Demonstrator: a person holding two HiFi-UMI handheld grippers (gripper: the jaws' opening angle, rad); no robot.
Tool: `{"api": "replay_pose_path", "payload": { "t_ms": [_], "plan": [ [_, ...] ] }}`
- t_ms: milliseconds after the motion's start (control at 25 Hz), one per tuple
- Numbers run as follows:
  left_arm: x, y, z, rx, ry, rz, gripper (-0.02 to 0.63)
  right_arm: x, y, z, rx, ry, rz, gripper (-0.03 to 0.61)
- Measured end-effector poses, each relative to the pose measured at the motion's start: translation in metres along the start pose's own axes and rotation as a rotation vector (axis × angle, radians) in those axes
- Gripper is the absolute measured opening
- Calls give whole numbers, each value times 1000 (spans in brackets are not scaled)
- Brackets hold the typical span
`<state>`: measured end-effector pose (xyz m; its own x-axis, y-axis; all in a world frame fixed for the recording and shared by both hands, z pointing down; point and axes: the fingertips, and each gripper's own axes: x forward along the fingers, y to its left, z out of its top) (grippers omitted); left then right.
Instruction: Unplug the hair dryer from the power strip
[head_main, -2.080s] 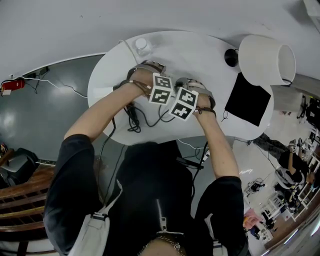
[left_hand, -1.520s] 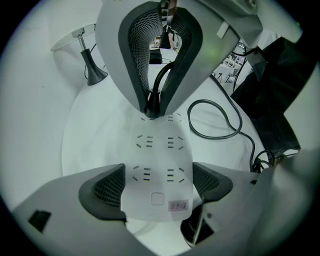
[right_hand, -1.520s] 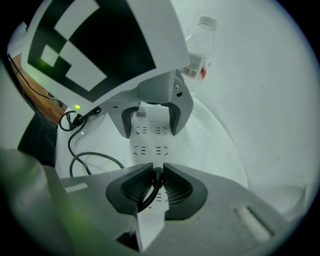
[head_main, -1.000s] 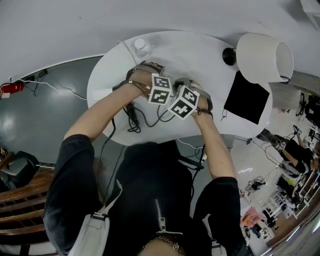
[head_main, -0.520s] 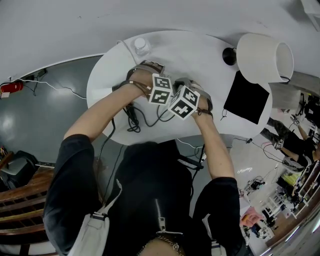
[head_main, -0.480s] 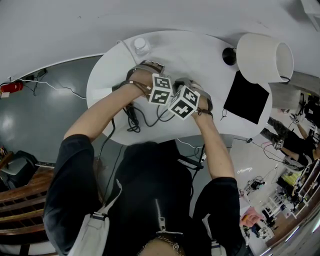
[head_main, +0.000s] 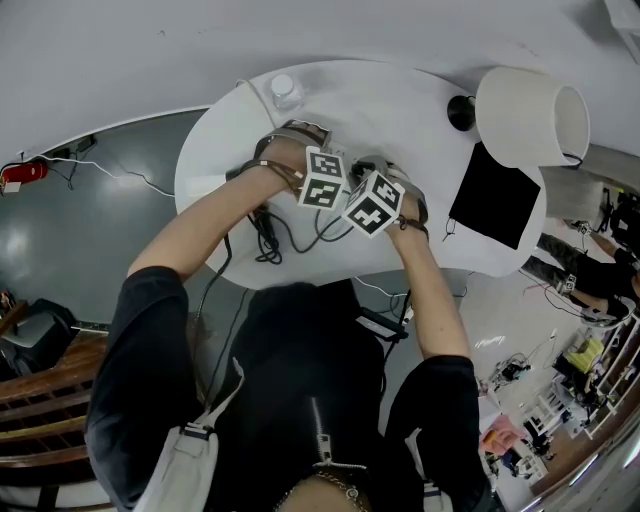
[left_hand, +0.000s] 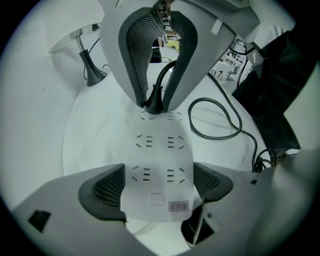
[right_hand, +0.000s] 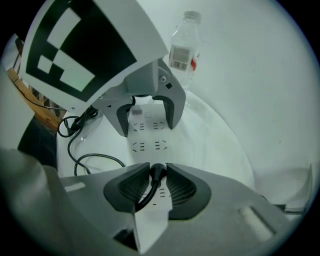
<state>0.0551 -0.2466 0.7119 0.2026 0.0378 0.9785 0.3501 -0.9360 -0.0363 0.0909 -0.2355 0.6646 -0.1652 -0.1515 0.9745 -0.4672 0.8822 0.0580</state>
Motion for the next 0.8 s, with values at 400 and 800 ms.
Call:
{"api": "replay_pose_path", "payload": {
  "t_ms": [400,800],
  "plan": [
    [0,0,0,1,0,1,405,-1,1,3,4,13,10,93],
    [0,0,-1,-1,1,4,405,-5,-1,3,2,10,-3,91]
  ]
}}
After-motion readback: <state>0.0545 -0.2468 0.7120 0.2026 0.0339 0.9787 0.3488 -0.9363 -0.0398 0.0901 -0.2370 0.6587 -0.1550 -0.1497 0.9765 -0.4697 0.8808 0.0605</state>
